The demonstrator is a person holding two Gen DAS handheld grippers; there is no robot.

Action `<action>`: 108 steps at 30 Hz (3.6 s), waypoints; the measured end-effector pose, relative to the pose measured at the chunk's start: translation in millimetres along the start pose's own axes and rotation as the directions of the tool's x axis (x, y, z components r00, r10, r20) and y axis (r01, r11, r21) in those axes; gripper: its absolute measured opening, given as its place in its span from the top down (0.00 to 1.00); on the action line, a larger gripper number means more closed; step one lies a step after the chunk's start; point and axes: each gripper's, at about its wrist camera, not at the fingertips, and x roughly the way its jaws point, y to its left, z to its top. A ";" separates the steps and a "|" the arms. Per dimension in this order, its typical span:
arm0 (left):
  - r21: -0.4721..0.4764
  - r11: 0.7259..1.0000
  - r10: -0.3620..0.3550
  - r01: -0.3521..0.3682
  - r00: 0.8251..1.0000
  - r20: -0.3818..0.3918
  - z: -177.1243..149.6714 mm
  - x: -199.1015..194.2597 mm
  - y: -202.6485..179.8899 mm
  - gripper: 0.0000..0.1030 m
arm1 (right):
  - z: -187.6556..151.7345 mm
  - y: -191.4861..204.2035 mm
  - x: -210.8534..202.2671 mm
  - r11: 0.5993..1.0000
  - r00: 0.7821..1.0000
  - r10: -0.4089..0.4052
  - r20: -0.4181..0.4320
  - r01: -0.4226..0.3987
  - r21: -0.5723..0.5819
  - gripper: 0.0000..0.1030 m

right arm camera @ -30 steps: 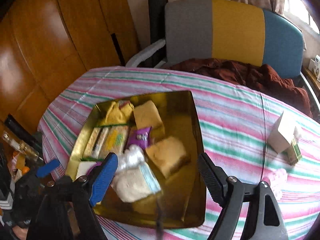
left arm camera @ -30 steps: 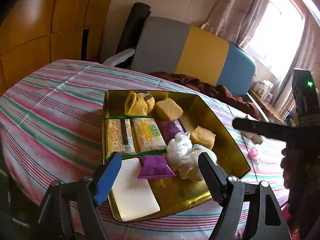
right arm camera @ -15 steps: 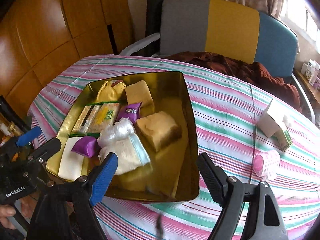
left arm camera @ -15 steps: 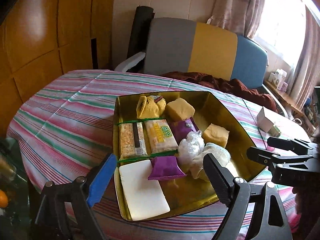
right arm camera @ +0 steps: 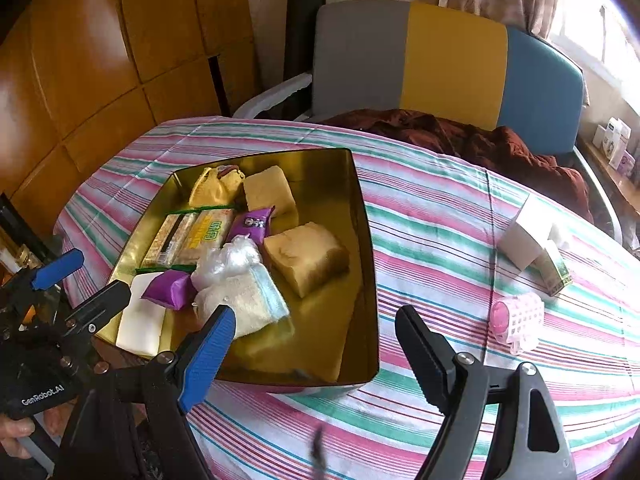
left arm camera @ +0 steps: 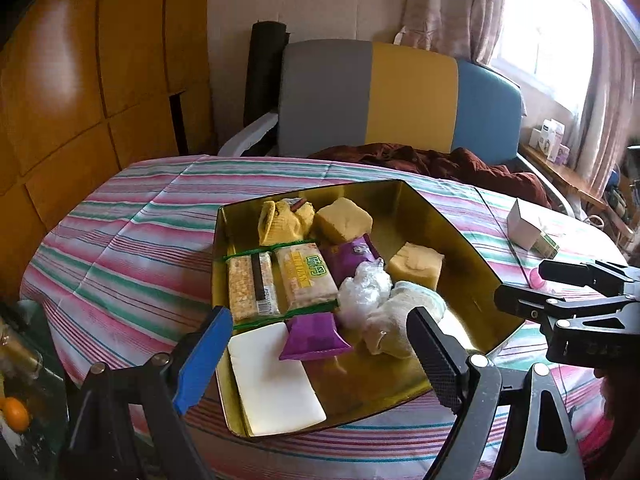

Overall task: Organize objects
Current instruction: 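Withdraw both grippers from the tray and move them toward the remaining items, then grasp the pink plastic container with the left gripper while the right grasps the cream box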

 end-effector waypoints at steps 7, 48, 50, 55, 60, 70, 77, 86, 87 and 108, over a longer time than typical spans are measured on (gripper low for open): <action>0.034 0.999 -0.015 0.015 1.000 -0.007 -0.8 -0.4 -11.1 0.13 | -4.1 -18.6 1.1 0.999 1.000 -0.023 -0.009 0.023 0.048 0.19; 0.279 0.943 -0.170 0.181 0.983 -0.062 11.3 13.2 -127.0 0.13 | -61.5 -309.6 -25.1 0.659 0.959 -0.270 -0.090 0.252 0.708 0.19; 0.302 0.930 -0.195 0.207 0.978 -0.069 12.8 15.0 -142.9 0.13 | -61.5 -307.6 -22.1 0.657 0.966 -0.241 -0.087 0.229 0.718 0.19; 0.358 0.897 -0.243 0.259 0.966 -0.090 14.9 22.3 -180.5 0.13 | -64.1 -308.4 -17.6 0.652 0.976 -0.198 -0.092 0.200 0.732 0.19; 0.401 0.868 -0.269 0.293 0.956 -0.117 16.8 33.3 -209.1 0.13 | -64.6 -308.4 -16.4 0.642 0.981 -0.170 -0.092 0.181 0.745 0.19; 0.377 0.833 -0.332 0.404 0.911 -0.243 27.2 71.2 -263.6 0.13 | -64.2 -312.0 -16.9 0.633 0.985 -0.156 -0.074 0.157 0.758 0.19; 0.223 0.864 -0.362 0.451 0.865 -0.346 34.7 107.5 -295.5 0.13 | -65.4 -317.9 -20.0 0.616 0.990 -0.137 -0.044 0.120 0.779 0.19; 0.314 0.877 -0.271 0.364 0.913 -0.304 43.5 133.2 -318.1 0.09 | -66.3 -319.9 -18.4 0.610 0.996 -0.083 -0.014 0.062 0.790 0.19; 0.370 0.849 -0.267 0.377 0.911 -0.316 42.5 134.9 -323.9 0.09 | -66.4 -319.9 -18.4 0.609 0.997 -0.079 -0.011 0.057 0.791 0.19; 0.483 0.755 -0.330 0.444 0.893 -0.305 -5.2 144.7 -323.0 0.34 | -68.7 -322.5 -9.2 0.612 0.996 -0.065 -0.055 0.084 0.786 0.19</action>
